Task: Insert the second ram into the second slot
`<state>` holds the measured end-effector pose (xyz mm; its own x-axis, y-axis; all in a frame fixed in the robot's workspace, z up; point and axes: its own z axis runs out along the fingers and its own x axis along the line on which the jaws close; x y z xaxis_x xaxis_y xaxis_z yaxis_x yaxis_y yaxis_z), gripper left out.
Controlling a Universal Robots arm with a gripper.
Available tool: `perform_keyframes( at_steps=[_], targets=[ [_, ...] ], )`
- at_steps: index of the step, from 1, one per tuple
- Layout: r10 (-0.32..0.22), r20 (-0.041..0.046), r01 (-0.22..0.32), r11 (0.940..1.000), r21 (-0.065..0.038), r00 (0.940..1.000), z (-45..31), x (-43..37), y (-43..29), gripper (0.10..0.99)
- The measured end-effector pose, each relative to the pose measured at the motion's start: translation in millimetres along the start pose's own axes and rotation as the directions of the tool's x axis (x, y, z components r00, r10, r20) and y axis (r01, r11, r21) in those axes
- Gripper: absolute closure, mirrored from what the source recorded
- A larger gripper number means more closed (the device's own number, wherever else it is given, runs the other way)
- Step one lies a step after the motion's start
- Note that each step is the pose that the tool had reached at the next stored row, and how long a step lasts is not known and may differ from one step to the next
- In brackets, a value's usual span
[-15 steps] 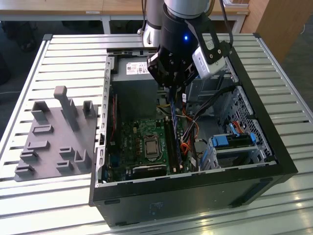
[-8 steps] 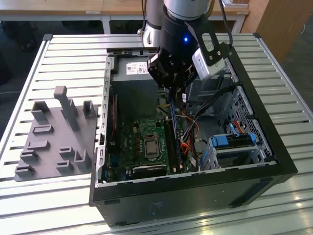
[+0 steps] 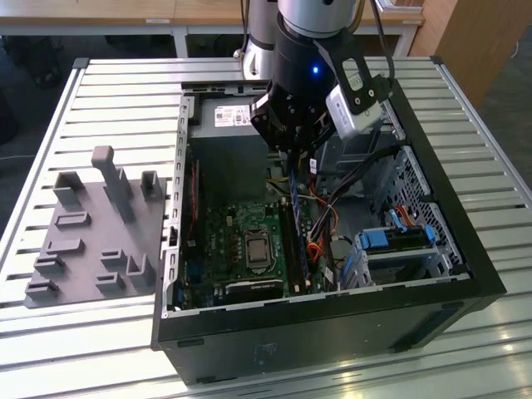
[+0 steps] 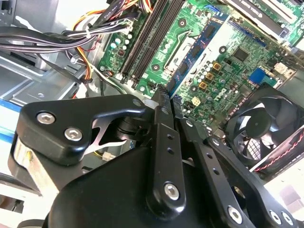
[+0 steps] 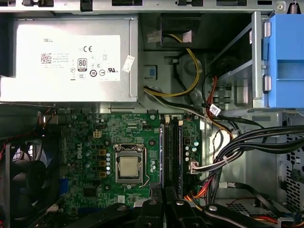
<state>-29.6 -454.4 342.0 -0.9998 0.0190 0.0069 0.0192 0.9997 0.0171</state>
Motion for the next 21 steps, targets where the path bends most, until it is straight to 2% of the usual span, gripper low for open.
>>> perform_keyframes(
  at_steps=[21],
  targets=[
    [0.0, -0.0003, 0.0, 1.0, 0.0, 1.0, 7.7, -0.1, -0.6, 0.949]
  ],
)
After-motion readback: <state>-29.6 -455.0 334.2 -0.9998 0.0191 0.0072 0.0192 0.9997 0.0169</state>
